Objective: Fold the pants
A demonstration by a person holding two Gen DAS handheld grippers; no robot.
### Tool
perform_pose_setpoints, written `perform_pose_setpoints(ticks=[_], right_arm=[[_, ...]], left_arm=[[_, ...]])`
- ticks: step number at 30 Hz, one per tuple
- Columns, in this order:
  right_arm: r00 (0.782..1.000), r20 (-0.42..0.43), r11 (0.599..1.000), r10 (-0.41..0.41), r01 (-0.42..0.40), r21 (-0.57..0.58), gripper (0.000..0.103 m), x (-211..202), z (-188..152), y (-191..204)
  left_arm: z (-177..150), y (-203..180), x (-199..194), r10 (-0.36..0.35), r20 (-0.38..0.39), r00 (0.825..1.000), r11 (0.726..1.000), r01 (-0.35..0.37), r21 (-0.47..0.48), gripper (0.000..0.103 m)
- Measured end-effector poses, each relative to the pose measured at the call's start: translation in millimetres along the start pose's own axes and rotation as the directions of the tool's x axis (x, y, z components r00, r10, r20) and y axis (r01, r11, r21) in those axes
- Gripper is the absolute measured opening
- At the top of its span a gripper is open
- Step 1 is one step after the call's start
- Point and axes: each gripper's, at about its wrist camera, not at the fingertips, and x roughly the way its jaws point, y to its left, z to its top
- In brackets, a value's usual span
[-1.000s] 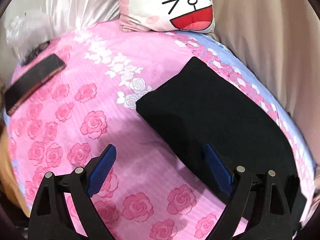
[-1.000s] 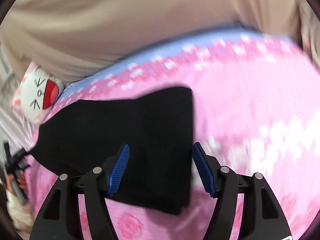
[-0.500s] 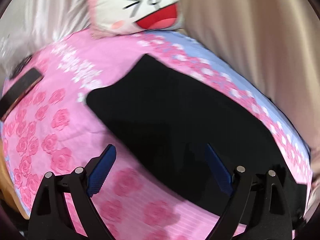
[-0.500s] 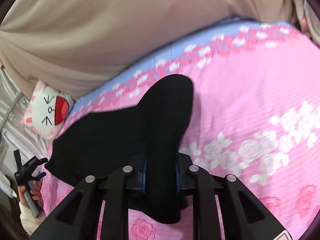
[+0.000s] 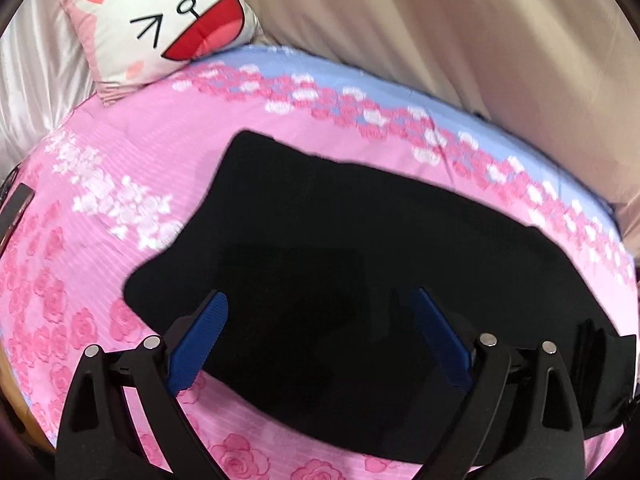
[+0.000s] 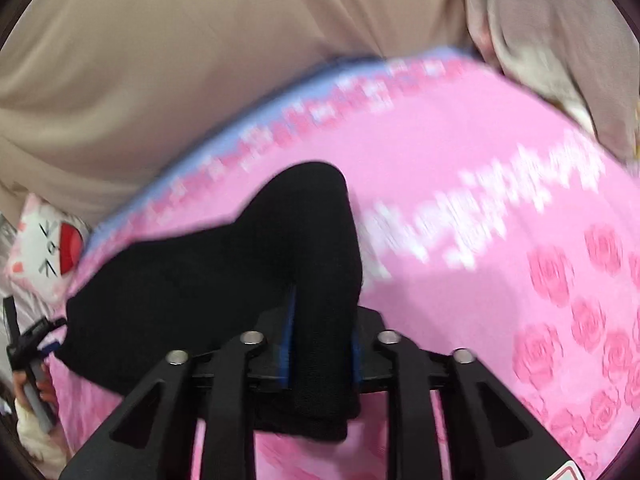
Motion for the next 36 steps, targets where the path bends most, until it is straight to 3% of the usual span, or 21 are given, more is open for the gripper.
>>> perform_pose_setpoints(ticks=[2, 3, 5, 7, 9, 12, 13, 15, 17, 20, 23, 26, 27, 29, 32, 33, 35, 36], right_arm=[[0.987, 0.102, 0.991, -0.123, 0.128, -0.042, 0.037, -19.1, -4.4, 11.3], [0.973, 0.184, 0.982, -0.136, 0.157, -0.106, 0.039, -35.2, -6.3, 28.1], [0.960, 0.278, 0.970, -0.029, 0.095, -0.225, 0.064, -60.9, -9.7, 70.1], [0.970, 0.215, 0.942, 0.114, -0.036, -0.334, 0.065, -59.4, -14.8, 106.3], [0.970, 0.045, 0.867, 0.239, -0.192, -0.459, 0.064, -31.9, -33.0, 157.6], [0.974, -0.087, 0.790, 0.209, -0.221, -0.571, 0.062, 13.9, -62.0, 203.1], [0.977, -0.100, 0.783, 0.186, -0.209, -0.586, 0.060, 23.4, -67.2, 207.4], [0.982, -0.123, 0.787, 0.141, -0.186, -0.588, 0.045, 47.1, -70.0, 215.0], [0.988, -0.097, 0.799, 0.123, -0.157, -0.581, 0.013, 53.4, -60.5, 218.6], [0.987, -0.053, 0.836, 0.149, -0.154, -0.527, 0.012, 45.9, -43.7, 229.9], [0.983, -0.009, 0.834, 0.184, -0.161, -0.528, 0.013, 38.3, -29.2, 252.1], [0.981, -0.128, 0.821, 0.148, -0.194, -0.537, 0.023, 83.0, -33.6, 261.1], [0.982, -0.127, 0.822, 0.140, -0.187, -0.539, 0.028, 88.8, -39.0, 260.4], [0.979, -0.084, 0.810, 0.184, -0.200, -0.551, 0.057, 77.0, -42.9, 259.8], [0.968, -0.034, 0.818, 0.250, -0.230, -0.527, 0.070, 52.3, -31.6, 248.5], [0.968, -0.011, 0.833, 0.249, -0.220, -0.508, 0.073, 44.7, -27.8, 242.2], [0.970, 0.027, 0.868, 0.243, -0.205, -0.452, 0.080, 33.0, -18.6, 223.5], [0.971, 0.042, 0.885, 0.235, -0.196, -0.422, 0.081, 27.8, -16.7, 214.4]], left_arm=[[-2.2, -1.9, 8.4, 0.022, -0.011, 1.000, 1.000, -0.022, 0.005, 0.092], [-3.2, -2.2, 10.6, 0.021, -0.016, 1.000, 1.000, -0.021, 0.001, 0.092], [-2.8, -1.1, 16.3, 0.023, -0.021, 1.000, 1.000, -0.023, -0.004, 0.092], [-1.3, -1.1, 18.1, 0.019, -0.017, 1.000, 1.000, -0.019, -0.003, 0.092], [-1.1, 1.9, 14.6, -0.006, -0.014, 1.000, 1.000, 0.006, -0.012, 0.092], [-1.6, 17.1, 2.7, -0.058, -0.012, 0.998, 0.998, 0.058, -0.040, 0.092], [-1.7, 26.7, -3.3, -0.069, -0.006, 0.998, 0.996, 0.068, -0.051, 0.092], [-0.4, 45.1, -13.7, -0.072, 0.007, 0.997, 0.995, 0.073, -0.069, 0.092], [1.5, 66.0, -24.0, -0.091, 0.021, 0.996, 0.991, 0.093, -0.096, 0.092], [4.7, 98.1, -36.6, -0.034, 0.055, 0.998, 0.986, 0.043, -0.160, 0.093], [2.9, 121.9, -36.3, -0.032, 0.052, 0.998, 0.973, 0.043, -0.228, 0.094], [-4.8, 132.4, -14.2, -0.121, -0.014, 0.993, 0.945, 0.111, -0.308, 0.094], [-6.7, 132.3, -7.5, -0.148, -0.031, 0.989, 0.937, 0.130, -0.325, 0.094], [-5.9, 124.7, -5.3, -0.131, 0.002, 0.991, 0.943, 0.126, -0.309, 0.098], [1.1, 114.8, 5.2, -0.161, 0.016, 0.987, 0.939, 0.158, -0.306, 0.095], [4.1, 111.5, 8.0, -0.157, 0.022, 0.987, 0.940, 0.156, -0.303, 0.091], [11.1, 103.6, 12.4, -0.107, 0.027, 0.994, 0.953, 0.110, -0.281, 0.048], [13.3, 102.5, 13.1, -0.096, 0.028, 0.995, 0.954, 0.100, -0.281, 0.040]])
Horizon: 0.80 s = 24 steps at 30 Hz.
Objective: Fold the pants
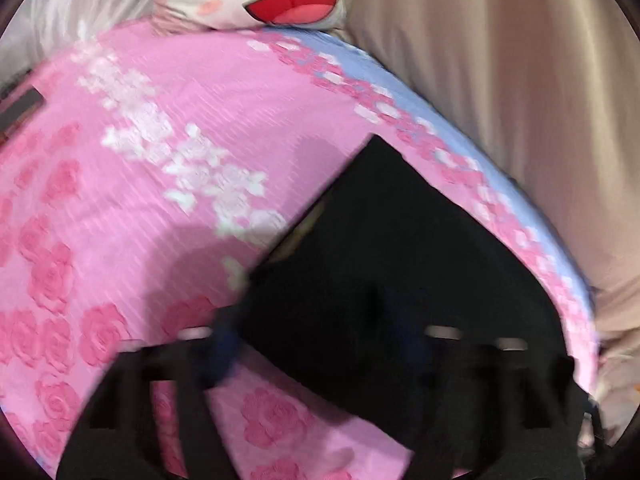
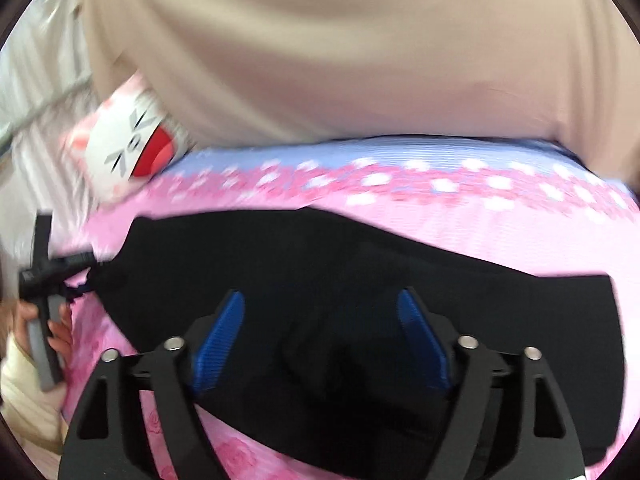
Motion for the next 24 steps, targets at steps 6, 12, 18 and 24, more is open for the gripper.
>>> perform_pose_setpoints(ticks=[6, 12, 18, 24], right_arm=[[0.997, 0.010, 0.963, -0.078, 0.073, 0.260, 0.083, -28.3, -20.7, -81.8], [0.990, 0.049, 0.909, -0.134, 0.103, 0.404, 0.083, -56.1, -49.5, -138.4], [0.989, 0.102, 0.904, -0.104, 0.051, 0.424, 0.083, -71.1, -61.3, -162.1], [0.989, 0.126, 0.900, -0.073, 0.011, 0.436, 0.083, -74.4, -70.6, -167.5]], left_arm=[[18.6, -45.8, -38.9, -0.101, 0.075, 0.992, 0.992, 0.094, 0.083, 0.024], [-4.7, -179.4, -133.5, -0.343, 0.166, 0.925, 0.876, 0.251, 0.412, 0.016], [-93.6, -308.3, -162.2, -0.522, -0.028, 0.852, 0.624, 0.404, 0.668, 0.001], [-135.4, -330.4, -112.3, -0.407, -0.174, 0.897, 0.638, 0.415, 0.648, 0.026]])
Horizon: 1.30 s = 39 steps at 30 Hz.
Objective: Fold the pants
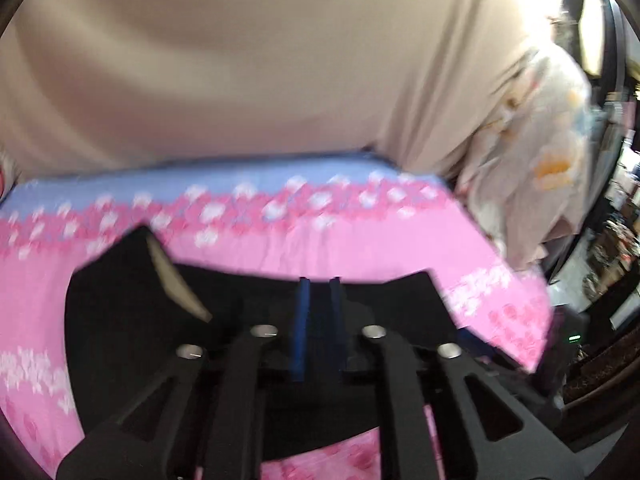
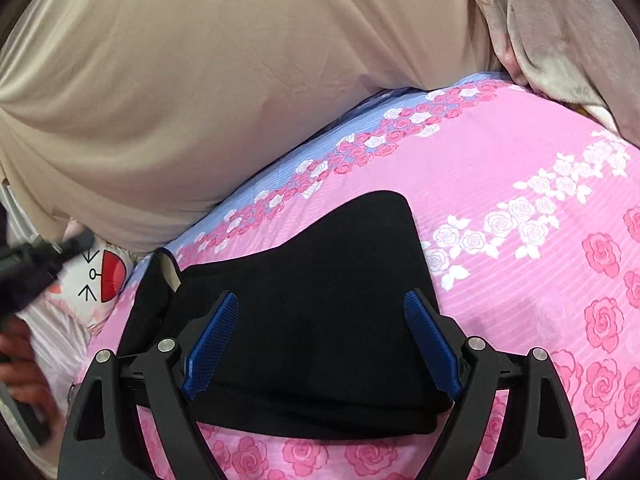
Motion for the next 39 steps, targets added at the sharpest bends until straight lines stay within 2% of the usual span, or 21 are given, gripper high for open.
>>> perform_pose_setpoints(ticks=[1, 2, 4, 7, 9, 12, 14, 17, 18, 20, 21, 23, 24, 25, 28, 29, 31, 34, 38, 39], right_arm=[[1.000, -0.002, 1.000, 0.006, -0.006, -0.001, 0.084, -0.5, -0.3, 0.3], [1.000, -0.003, 1.000, 0.008, -0.008, -0.006, 0.085, -0.2, -0.1, 1.0], [1.000, -0.005, 1.000, 0.007, -0.007, -0.025, 0.085, 1.0, 0.1, 5.4], [1.000, -0.023, 0.999, 0.015, -0.016, -0.044, 0.085, 6.9, 0.9, 14.0], [0.999, -0.035, 0.998, 0.029, -0.031, -0.054, 0.085, 11.1, 1.1, 22.6], [0.998, -0.056, 0.996, 0.036, -0.040, -0.074, 0.085, 18.2, 0.1, 37.4], [0.997, -0.065, 0.996, 0.029, -0.035, -0.084, 0.085, 21.4, -2.5, 46.0], [0.997, -0.073, 0.995, 0.016, -0.023, -0.097, 0.085, 20.0, -6.9, 56.0], [0.997, -0.074, 0.995, 0.005, -0.013, -0.103, 0.085, 17.9, -8.5, 59.0], [0.997, -0.075, 0.994, -0.014, 0.006, -0.110, 0.085, 14.4, -10.5, 61.5], [0.997, -0.074, 0.994, -0.024, 0.016, -0.112, 0.085, 12.5, -11.0, 62.0], [0.996, -0.071, 0.993, -0.047, 0.039, -0.114, 0.085, 10.0, -11.1, 61.4], [0.996, -0.070, 0.993, -0.054, 0.046, -0.110, 0.085, 9.1, -10.9, 60.8], [0.996, -0.070, 0.994, -0.058, 0.051, -0.101, 0.085, 8.3, -10.1, 59.0], [0.996, -0.075, 0.997, -0.046, 0.040, -0.072, 0.085, 9.4, -7.0, 54.5], [0.996, -0.081, 0.998, -0.030, 0.026, -0.057, 0.085, 10.6, -5.5, 53.4], [0.996, -0.095, 0.999, 0.005, -0.009, -0.044, 0.085, 13.4, -3.3, 54.6], [0.992, -0.113, 0.995, 0.062, -0.070, -0.070, 0.085, 18.1, -0.3, 64.1], [0.994, -0.066, 0.994, 0.082, -0.086, -0.061, 0.085, 12.2, 10.9, 60.6], [0.996, -0.051, 0.995, 0.079, -0.082, -0.050, 0.085, 8.9, 14.4, 56.2]], left_arm=[[-2.7, 7.4, -2.8, 0.025, 0.001, 1.000, 1.000, -0.025, -0.014, 0.047], [-7.8, 26.0, -7.7, 0.091, 0.009, 0.996, 0.995, -0.090, -0.045, 0.069], [-20.9, 50.8, -21.0, 0.212, 0.034, 0.977, 0.976, -0.210, -0.053, 0.079], [-45.2, 71.0, -39.3, 0.355, 0.060, 0.933, 0.934, -0.356, 0.012, 0.093], [-57.4, 73.9, -34.7, 0.402, 0.063, 0.914, 0.912, -0.405, 0.067, 0.093], [-67.3, 71.7, -10.6, 0.432, 0.058, 0.900, 0.882, -0.435, 0.181, 0.093], [-69.4, 64.3, 16.8, 0.410, 0.028, 0.912, 0.877, -0.402, 0.263, 0.093], [-76.9, 61.4, 54.3, 0.404, -0.007, 0.915, 0.858, -0.376, 0.349, 0.093], [-78.2, 62.0, 64.0, 0.402, -0.028, 0.915, 0.857, -0.365, 0.363, 0.092], [-81.9, 69.2, 85.5, 0.370, -0.100, 0.924, 0.877, -0.312, 0.365, 0.068], [-80.6, 74.0, 84.5, 0.353, -0.084, 0.932, 0.889, -0.306, 0.340, 0.065], [-73.0, 83.8, 79.7, 0.330, -0.095, 0.939, 0.910, -0.289, 0.297, 0.037], [-70.3, 88.3, 75.3, 0.287, -0.103, 0.952, 0.932, -0.253, 0.261, 0.028], [-64.4, 96.8, 69.5, 0.259, -0.102, 0.961, 0.949, -0.233, 0.214, 0.014], [-47.9, 127.9, 53.0, 0.128, -0.117, 0.985, 0.991, -0.121, 0.062, 0.012], [-43.6, 134.7, 45.4, 0.107, -0.110, 0.988, 0.994, -0.104, 0.032, 0.012], [-32.0, 137.4, 15.9, 0.080, -0.046, 0.996, 0.997, -0.080, 0.006, 0.012], [-9.5, 116.4, -28.1, 0.087, 0.050, 0.995, 0.994, -0.090, 0.056, 0.012], [19.3, 65.4, -61.3, -0.007, 0.114, 0.994, 0.990, -0.009, 0.140, 0.012], [24.7, 38.2, -67.0, -0.046, 0.130, 0.991, 0.982, 0.021, 0.188, 0.012]])
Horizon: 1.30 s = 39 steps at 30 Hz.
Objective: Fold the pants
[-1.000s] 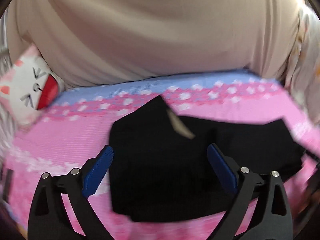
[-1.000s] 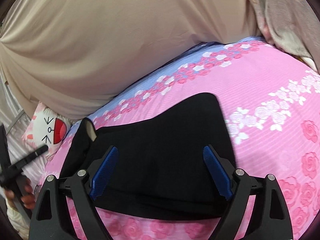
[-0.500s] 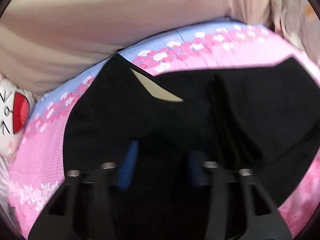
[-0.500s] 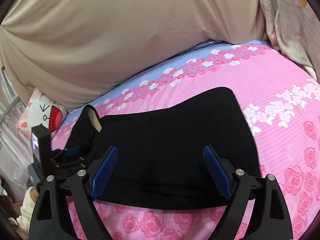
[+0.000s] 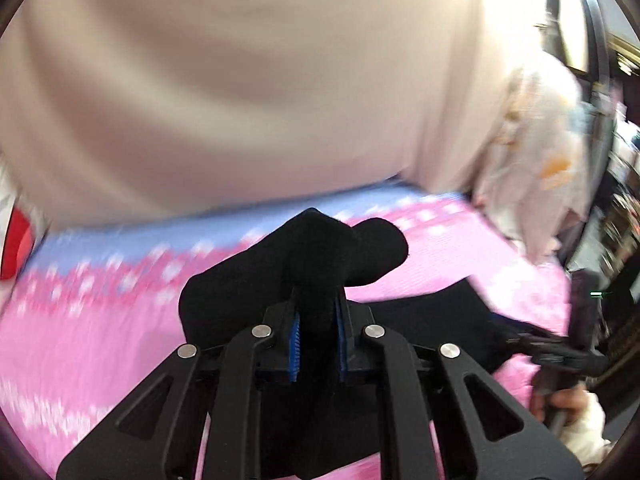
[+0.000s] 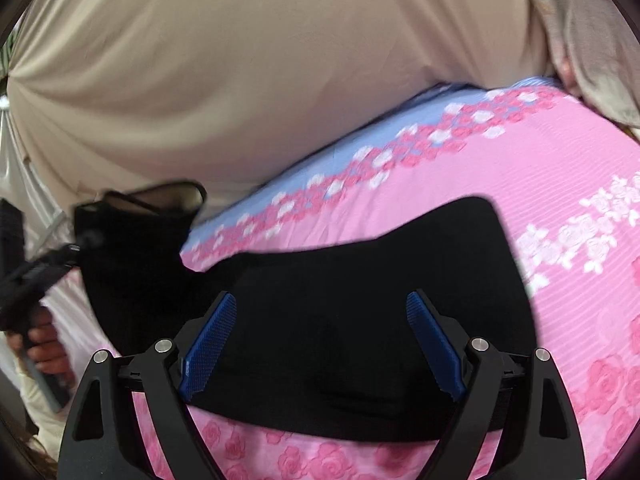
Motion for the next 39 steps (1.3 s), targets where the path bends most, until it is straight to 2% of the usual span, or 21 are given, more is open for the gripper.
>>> perform_pose_setpoints(ticks=[3, 6, 7, 8, 9, 10, 11, 13, 15, 17, 19, 22, 24, 26, 27, 29, 30, 32, 35, 37, 39], right_arm=[[0.997, 0.064, 0.998, -0.037, 0.034, 0.047, 0.085, -23.8, 8.4, -21.6], [0.991, 0.108, 0.992, -0.084, 0.073, 0.098, 0.085, -53.1, 5.6, -49.5], [0.990, 0.115, 0.990, -0.085, 0.071, 0.120, 0.085, -60.4, 3.9, -58.7], [0.989, 0.121, 0.986, -0.087, 0.068, 0.152, 0.085, -69.4, 0.9, -71.0], [0.988, 0.126, 0.981, -0.095, 0.071, 0.183, 0.085, -76.8, -2.9, -82.2], [0.986, 0.127, 0.976, -0.109, 0.082, 0.204, 0.085, -82.7, -6.5, -90.1], [0.984, 0.127, 0.970, -0.129, 0.099, 0.220, 0.085, -89.6, -10.7, -98.1], [0.981, 0.128, 0.967, -0.144, 0.112, 0.231, 0.086, -99.6, -16.7, -106.4], [0.986, 0.119, 0.972, -0.114, 0.086, 0.216, 0.086, -101.5, -20.2, -106.1], [0.995, 0.092, 0.984, -0.042, 0.025, 0.179, 0.086, -90.0, -18.4, -95.6], [0.998, 0.054, 0.988, 0.025, -0.033, 0.150, 0.086, -71.4, -16.5, -83.7], [0.995, -0.043, 0.991, 0.088, -0.084, 0.100, 0.086, -31.2, -13.9, -65.7], [0.991, -0.120, 0.997, 0.055, -0.047, 0.069, 0.086, -2.2, -15.0, -58.3], [0.987, -0.161, 0.999, 0.009, -0.003, 0.033, 0.087, 18.9, -19.1, -52.8], [0.988, -0.151, 1.000, -0.023, 0.023, -0.003, 0.083, 24.1, -21.6, -46.5], [0.984, -0.162, 0.995, -0.076, 0.064, -0.081, 0.019, 32.1, -23.5, -30.9], [0.980, -0.185, 0.994, -0.068, 0.050, -0.097, 0.017, 34.5, -20.8, -22.1], [0.987, -0.156, 0.996, -0.038, 0.025, -0.086, 0.016, 24.2, -9.9, -13.0], [0.997, -0.068, 0.992, -0.041, 0.033, -0.119, 0.016, -12.0, 11.1, 6.5], [0.993, -0.044, 0.987, -0.109, 0.104, -0.120, 0.016, -21.7, 15.2, -3.7], [0.977, -0.103, 0.980, -0.184, 0.175, -0.090, 0.023, -2.5, 6.2, -33.2]], left_arm=[[10.9, -61.2, 12.2, -0.114, -0.011, 0.993, 0.990, 0.115, 0.078, 0.013], [-3.0, -117.6, 55.6, -0.192, -0.106, 0.976, 0.974, 0.203, 0.103, 0.020], [-16.5, -140.2, 77.0, -0.205, -0.163, 0.965, 0.965, 0.228, 0.132, 0.025], [-27.4, -153.6, 90.5, -0.207, -0.199, 0.958, 0.960, 0.239, 0.149, 0.040], [-43.9, -168.0, 106.6, -0.189, -0.233, 0.954, 0.959, 0.230, 0.166, 0.049], [-58.0, -175.2, 115.4, -0.167, -0.248, 0.954, 0.961, 0.213, 0.174, 0.065], [-68.0, -175.2, 117.4, -0.166, -0.255, 0.952, 0.964, 0.212, 0.164, 0.074], [-75.9, -159.1, 108.9, -0.188, -0.246, 0.951, 0.969, 0.220, 0.111, 0.085], [-75.4, -134.5, 88.5, -0.176, -0.216, 0.961, 0.979, 0.193, 0.061, 0.087], [-72.1, -103.5, 74.5, -0.109, -0.181, 0.977, 0.993, 0.113, 0.011, 0.096], [-71.0, -57.2, 59.9, 0.014, -0.160, 0.987, 0.996, -0.027, -0.082, 0.097], [-79.5, 2.0, 47.2, 0.136, -0.187, 0.973, 0.960, -0.176, -0.218, 0.097], [-91.7, 36.9, 35.2, 0.203, -0.208, 0.957, 0.920, -0.259, -0.295, 0.097], [-103.7, 63.9, 26.0, 0.230, -0.227, 0.946, 0.886, -0.300, -0.353, 0.097], [-108.6, 73.2, 22.0, 0.238, -0.234, 0.943, 0.873, -0.313, -0.373, 0.097], [-117.9, 91.7, 16.3, 0.263, -0.237, 0.935, 0.849, -0.341, -0.403, 0.097], [-119.9, 97.2, 13.0, 0.266, -0.237, 0.934, 0.845, -0.344, -0.408, 0.097], [-118.4, 102.6, 14.2, 0.257, -0.225, 0.940, 0.851, -0.331, -0.408, 0.097], [-112.7, 100.3, 12.5, 0.225, -0.189, 0.956, 0.868, -0.285, -0.406, 0.098], [-110.4, 93.7, 16.8, 0.191, -0.180, 0.965, 0.883, -0.249, -0.397, 0.098], [-111.8, 82.3, 34.7, 0.151, -0.201, 0.968, 0.897, -0.219, -0.384, 0.098]])
